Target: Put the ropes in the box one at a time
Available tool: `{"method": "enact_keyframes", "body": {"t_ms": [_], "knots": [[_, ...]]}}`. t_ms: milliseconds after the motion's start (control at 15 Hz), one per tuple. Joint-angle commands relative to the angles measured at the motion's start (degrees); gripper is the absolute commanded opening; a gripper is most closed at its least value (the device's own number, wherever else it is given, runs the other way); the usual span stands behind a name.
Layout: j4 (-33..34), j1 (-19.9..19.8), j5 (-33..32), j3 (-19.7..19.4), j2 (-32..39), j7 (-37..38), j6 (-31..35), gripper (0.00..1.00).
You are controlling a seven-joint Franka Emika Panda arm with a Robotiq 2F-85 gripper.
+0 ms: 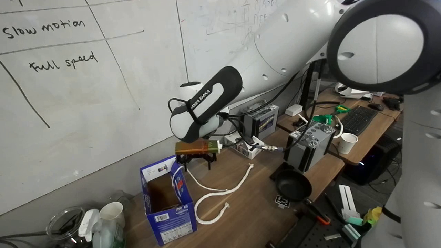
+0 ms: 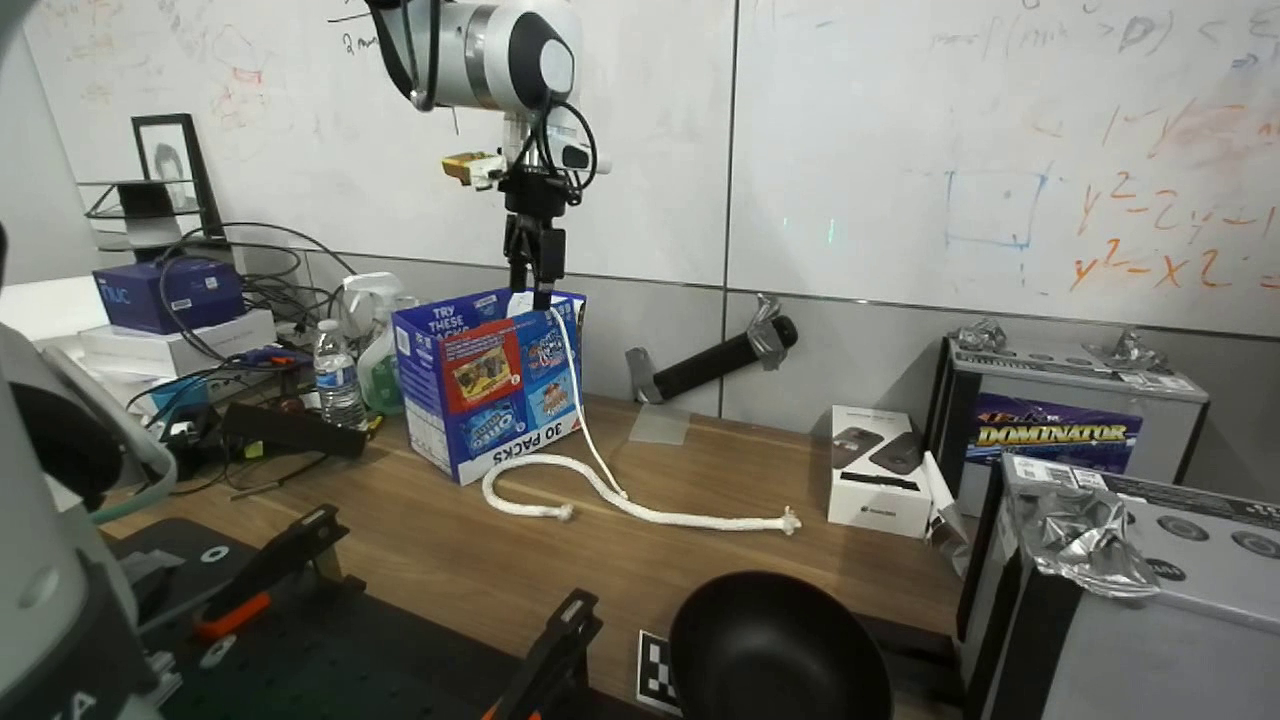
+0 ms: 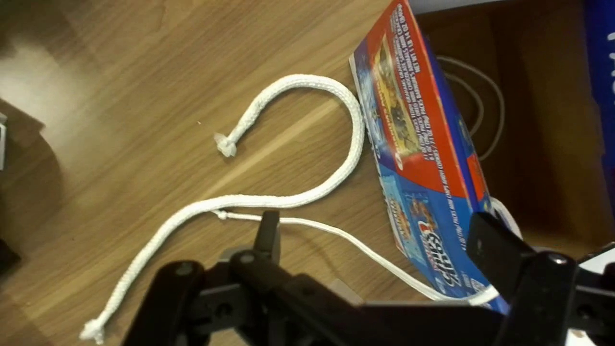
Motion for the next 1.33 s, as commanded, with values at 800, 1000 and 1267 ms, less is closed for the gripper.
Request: {"method": "enact_keyframes", "body": {"t_ms": [800, 1000, 1267], "knots": [[-4.65, -7.24, 9.87, -1.91, 6.10, 25.48, 8.60, 1.00], [-1.48, -9.31, 14.15, -1.39, 11.11, 24.89, 9.71, 1.00], [3.22, -11.16, 18.60, -0.58, 17.85, 24.53, 10.43, 1.00]]}}
